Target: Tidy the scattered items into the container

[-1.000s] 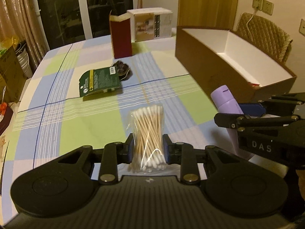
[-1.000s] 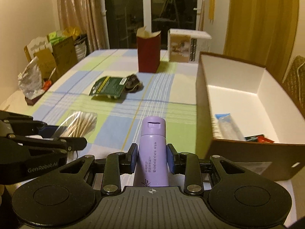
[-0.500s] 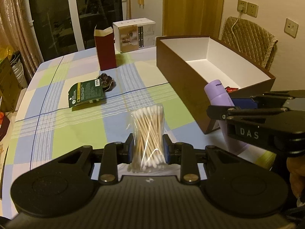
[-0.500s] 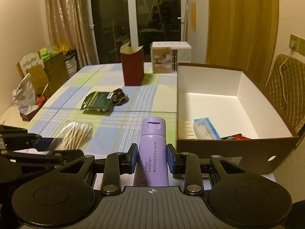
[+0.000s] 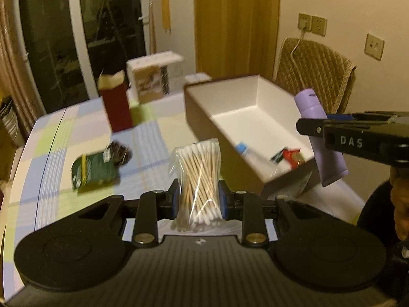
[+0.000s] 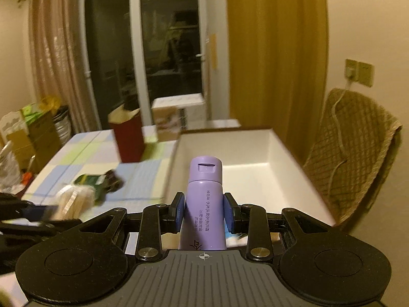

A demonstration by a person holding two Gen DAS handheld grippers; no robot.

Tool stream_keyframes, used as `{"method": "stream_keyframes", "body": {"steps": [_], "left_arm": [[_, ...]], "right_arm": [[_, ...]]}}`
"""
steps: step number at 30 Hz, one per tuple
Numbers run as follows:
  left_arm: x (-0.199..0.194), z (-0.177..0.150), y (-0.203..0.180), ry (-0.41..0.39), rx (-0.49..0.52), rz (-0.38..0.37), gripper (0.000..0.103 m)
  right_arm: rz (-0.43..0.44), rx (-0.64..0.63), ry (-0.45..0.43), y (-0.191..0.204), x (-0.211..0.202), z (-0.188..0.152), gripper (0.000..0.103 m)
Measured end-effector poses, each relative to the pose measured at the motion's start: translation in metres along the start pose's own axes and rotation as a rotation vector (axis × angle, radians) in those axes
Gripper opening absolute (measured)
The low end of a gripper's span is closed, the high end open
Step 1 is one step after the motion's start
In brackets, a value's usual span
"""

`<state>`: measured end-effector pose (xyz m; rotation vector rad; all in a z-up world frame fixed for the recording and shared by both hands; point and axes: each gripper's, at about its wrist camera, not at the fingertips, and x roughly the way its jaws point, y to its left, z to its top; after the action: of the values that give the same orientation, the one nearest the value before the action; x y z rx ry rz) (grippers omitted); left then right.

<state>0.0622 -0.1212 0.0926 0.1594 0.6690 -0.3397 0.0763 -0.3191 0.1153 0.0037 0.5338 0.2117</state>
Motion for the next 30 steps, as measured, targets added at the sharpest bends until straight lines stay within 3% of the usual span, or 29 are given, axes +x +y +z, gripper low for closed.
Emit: {"method": "stream_keyframes", "body": {"steps": [6,12,19,30], "left_arm": [[0.019,0.044,-0.027,-0.044,0.043,-0.054,0.025],[0.044,0.069,-0.055,-0.057,0.089,-0.091,0.025],[0.08,0.074,-0.074,-0.026,0.108,-0.128,0.025],[0.12,0.071,-0.073,0.015,0.099,-0.133,0.025]], "right_arm": [[-0.03,0.007,-0.01,-0.032,0.025,0.016,0.034],[-0.051,0.112,0.012,-0.06,0.044,0.007,0.034],[-0.056,0.169,0.039,-0.081,0.059,0.0,0.034],[-0.04,0.17,0.046,-0.08,0.079,0.0,0.034]]}}
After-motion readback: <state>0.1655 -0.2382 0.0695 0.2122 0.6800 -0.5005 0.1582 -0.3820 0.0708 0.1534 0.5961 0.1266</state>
